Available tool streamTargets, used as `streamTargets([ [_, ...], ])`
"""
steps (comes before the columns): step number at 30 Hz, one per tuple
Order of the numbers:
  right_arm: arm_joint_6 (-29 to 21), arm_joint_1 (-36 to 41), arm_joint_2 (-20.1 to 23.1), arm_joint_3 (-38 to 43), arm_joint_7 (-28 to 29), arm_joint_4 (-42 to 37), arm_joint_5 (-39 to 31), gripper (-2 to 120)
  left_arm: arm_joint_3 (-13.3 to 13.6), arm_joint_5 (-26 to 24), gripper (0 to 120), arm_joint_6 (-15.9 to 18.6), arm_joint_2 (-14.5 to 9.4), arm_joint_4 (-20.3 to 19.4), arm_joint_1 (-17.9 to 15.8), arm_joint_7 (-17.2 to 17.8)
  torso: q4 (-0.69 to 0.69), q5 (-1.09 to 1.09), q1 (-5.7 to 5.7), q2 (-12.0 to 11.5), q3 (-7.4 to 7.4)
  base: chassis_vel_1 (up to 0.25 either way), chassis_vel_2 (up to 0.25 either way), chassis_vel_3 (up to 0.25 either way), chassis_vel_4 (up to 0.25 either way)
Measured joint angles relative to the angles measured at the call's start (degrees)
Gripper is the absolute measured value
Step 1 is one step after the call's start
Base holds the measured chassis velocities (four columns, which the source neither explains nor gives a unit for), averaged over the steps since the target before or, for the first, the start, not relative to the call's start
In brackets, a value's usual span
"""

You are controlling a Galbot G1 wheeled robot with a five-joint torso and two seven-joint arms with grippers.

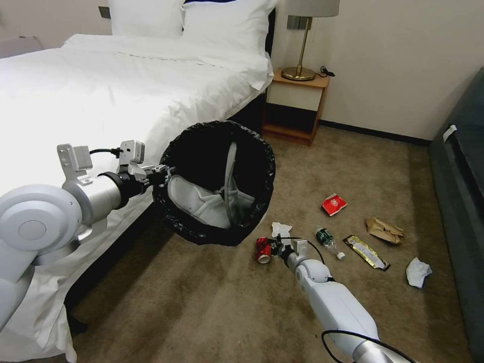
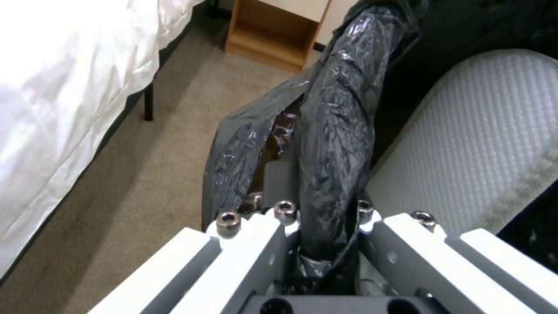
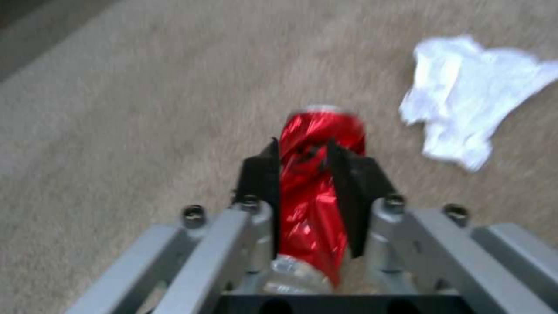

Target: Pick up the trash bin, then pick up the garbage on the floor and place it into the trash bin.

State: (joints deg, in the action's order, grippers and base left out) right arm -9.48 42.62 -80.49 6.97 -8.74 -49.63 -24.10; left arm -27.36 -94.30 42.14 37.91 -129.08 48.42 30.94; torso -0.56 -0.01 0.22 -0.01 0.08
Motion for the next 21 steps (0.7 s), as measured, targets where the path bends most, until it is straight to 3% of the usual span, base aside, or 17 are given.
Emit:
streamTargets([
  [8,0.1,-2.8,-3.1,1.0,0.4,7.5,2.8,54,-0.1,-0.1,1,0.0,-0.1,0.2,-0.1,-0.2,0.01,0.00,0.00,0.0,0.00,0.000,0.000,0.000,0.000],
  [11,0.1,-3.0,-3.2,1.0,0.4,7.9,2.9,60,-0.1,-0.1,1,0.0,-0.1,0.3,-0.2,-0.2,0.00,0.00,0.00,0.0,0.00,0.000,0.000,0.000,0.000],
  [13,-0.1,-3.8,-3.5,1.4,0.4,9.8,3.2,73,-0.1,-0.1,1,0.0,0.1,0.5,-0.3,-0.3,0.00,0.00,0.00,0.0,0.00,0.000,0.000,0.000,0.000],
  [16,-0.1,-4.1,-3.7,1.5,0.5,10.3,3.2,78,0.1,0.0,1,0.0,0.2,0.5,-0.3,-0.2,0.00,0.00,0.00,0.0,0.00,0.000,0.000,0.000,0.000],
  [18,0.0,-4.6,-4.0,1.8,0.7,11.0,2.9,91,0.3,0.1,1,0.0,0.6,0.3,-0.1,-0.2,0.00,0.00,0.00,0.0,0.00,0.000,0.000,0.000,0.000],
  [21,0.0,-4.6,-4.4,1.8,0.6,11.4,2.8,99,0.4,0.2,1,0.0,0.5,0.3,-0.1,-0.2,0.00,0.00,0.00,0.0,0.00,0.000,0.000,0.000,0.000],
])
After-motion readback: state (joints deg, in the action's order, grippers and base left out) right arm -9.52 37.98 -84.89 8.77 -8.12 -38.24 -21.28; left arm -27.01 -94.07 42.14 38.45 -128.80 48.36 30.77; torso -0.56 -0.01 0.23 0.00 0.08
